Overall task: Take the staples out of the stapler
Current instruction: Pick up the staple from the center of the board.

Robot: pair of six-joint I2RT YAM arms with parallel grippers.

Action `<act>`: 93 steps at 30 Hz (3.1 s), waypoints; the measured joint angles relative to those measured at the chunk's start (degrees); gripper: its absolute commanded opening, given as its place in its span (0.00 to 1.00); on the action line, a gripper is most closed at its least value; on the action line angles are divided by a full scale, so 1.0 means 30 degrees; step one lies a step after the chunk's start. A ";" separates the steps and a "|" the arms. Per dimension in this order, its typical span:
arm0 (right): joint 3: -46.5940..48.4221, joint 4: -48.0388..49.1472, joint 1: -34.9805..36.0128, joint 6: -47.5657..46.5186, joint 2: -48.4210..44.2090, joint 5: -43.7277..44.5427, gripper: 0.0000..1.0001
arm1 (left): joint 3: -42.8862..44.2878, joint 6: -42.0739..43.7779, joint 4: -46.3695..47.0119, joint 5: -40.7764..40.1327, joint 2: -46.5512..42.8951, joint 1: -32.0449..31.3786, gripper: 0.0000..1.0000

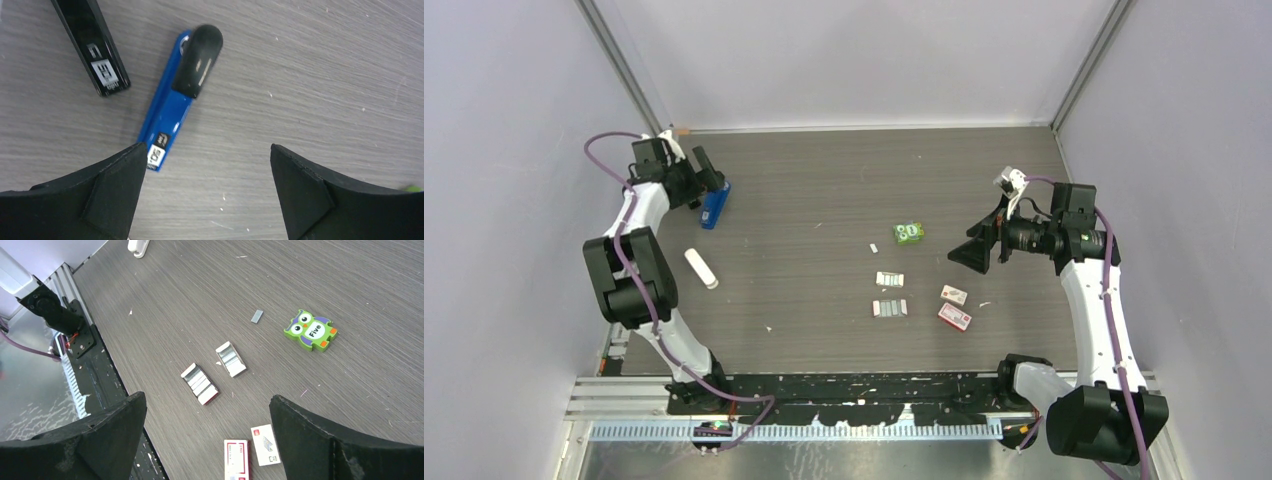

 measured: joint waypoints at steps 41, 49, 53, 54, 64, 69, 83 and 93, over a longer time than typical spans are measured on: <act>0.0321 -0.0525 0.0525 -0.0561 0.0714 0.0729 0.97 | 0.8590 0.5829 -0.5362 -0.2492 0.7708 -0.1508 0.80; 0.0328 -0.0561 0.0634 -0.0568 0.0714 0.0743 0.97 | 0.8072 0.4626 -0.4575 -0.2747 0.6885 -0.1508 0.88; 0.0328 -0.0583 0.0648 -0.0583 0.0714 0.0809 0.97 | 0.5246 0.3016 -0.2572 -0.2601 0.3279 -0.1574 0.99; 0.0328 -0.0590 0.0670 -0.0590 0.0714 0.0845 0.97 | 0.4393 0.2514 -0.1851 -0.2528 0.2149 -0.1596 1.00; 0.0328 -0.0641 0.0896 -0.0969 0.0714 0.1610 0.97 | -0.1056 -0.4510 0.2375 0.2149 -0.5100 -0.2798 0.99; 0.0328 -0.0641 0.1246 -0.1093 0.0729 0.2076 0.97 | -0.5792 -0.5333 0.2506 0.2004 -0.8429 -0.8633 0.97; 0.0321 -0.0583 0.2055 -0.1494 0.1588 0.3322 0.97 | -0.6645 -0.8408 0.2375 -0.4881 -0.5078 -1.7908 0.78; 0.0321 -0.0590 0.2055 -0.1537 0.1588 0.3453 0.97 | 0.0714 -1.2830 -0.2892 -1.1468 0.1982 -2.0888 0.63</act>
